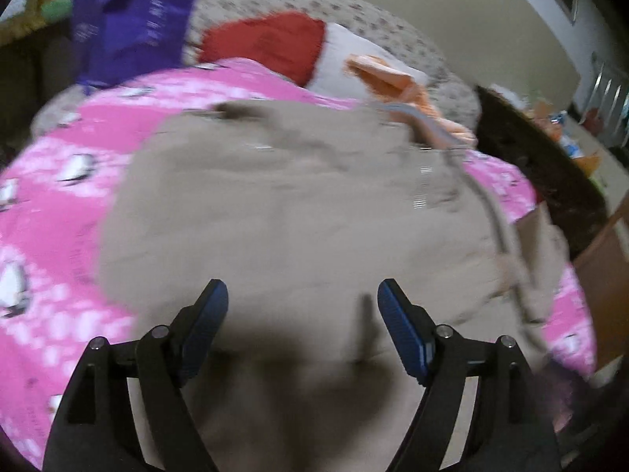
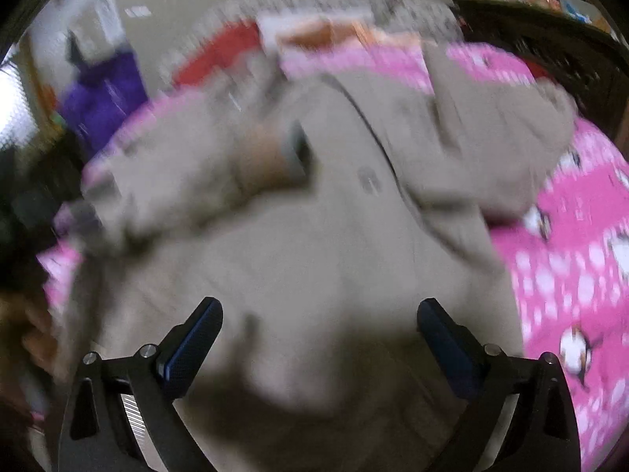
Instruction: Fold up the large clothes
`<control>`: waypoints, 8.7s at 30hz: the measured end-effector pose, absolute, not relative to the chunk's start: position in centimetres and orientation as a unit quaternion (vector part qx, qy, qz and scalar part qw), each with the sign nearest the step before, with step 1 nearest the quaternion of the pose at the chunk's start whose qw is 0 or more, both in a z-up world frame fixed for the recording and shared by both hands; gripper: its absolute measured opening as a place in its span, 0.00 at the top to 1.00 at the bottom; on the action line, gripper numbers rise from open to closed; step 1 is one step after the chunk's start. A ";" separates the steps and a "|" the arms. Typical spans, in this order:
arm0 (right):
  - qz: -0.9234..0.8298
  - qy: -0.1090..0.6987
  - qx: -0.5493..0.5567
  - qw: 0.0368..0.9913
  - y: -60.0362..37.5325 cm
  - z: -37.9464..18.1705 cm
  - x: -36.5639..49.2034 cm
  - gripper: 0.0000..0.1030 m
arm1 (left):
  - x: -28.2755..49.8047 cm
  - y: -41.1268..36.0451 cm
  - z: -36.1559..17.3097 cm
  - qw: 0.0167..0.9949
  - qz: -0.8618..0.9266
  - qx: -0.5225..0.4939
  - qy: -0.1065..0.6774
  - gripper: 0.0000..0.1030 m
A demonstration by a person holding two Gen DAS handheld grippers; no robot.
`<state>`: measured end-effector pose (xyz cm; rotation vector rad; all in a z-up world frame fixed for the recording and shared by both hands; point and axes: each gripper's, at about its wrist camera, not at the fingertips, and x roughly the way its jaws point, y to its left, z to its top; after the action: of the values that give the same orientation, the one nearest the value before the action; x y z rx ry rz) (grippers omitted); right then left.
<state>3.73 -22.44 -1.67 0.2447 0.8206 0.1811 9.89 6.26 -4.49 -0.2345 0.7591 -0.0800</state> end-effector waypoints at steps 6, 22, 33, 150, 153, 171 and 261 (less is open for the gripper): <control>0.203 0.393 0.190 0.876 -20.8 -1.6 9.4 0.03 | 7.9 10.8 -7.2 0.921 0.065 -0.137 0.358 0.24; 0.180 0.421 0.241 0.856 -22.2 -1.6 15.3 0.83 | 8.3 13.2 -8.6 0.903 0.086 -0.190 0.375 0.18; 0.130 0.479 0.296 0.816 -31.0 -4.7 16.7 0.62 | 8.5 12.9 -8.1 0.902 0.082 -0.176 0.385 0.16; 0.149 0.427 0.024 0.892 -20.2 -4.8 3.5 0.24 | 15.1 1.7 -4.9 0.871 -0.169 -0.166 0.431 0.09; 0.147 0.419 0.026 0.895 -20.3 -4.7 3.0 0.22 | 15.5 1.4 -4.1 0.867 -0.183 -0.200 0.418 0.09; 0.152 0.425 0.044 0.891 -20.3 -5.5 3.8 0.19 | 13.3 5.5 3.8 0.904 -0.173 -0.214 0.329 0.86; 0.021 0.322 0.158 0.933 -30.2 -5.7 24.8 0.87 | 22.9 5.7 -8.2 0.910 0.019 -0.052 0.411 0.00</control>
<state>24.84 -30.23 -5.66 0.3235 0.6593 0.0433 22.93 5.69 -8.22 -0.1076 0.8481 0.0400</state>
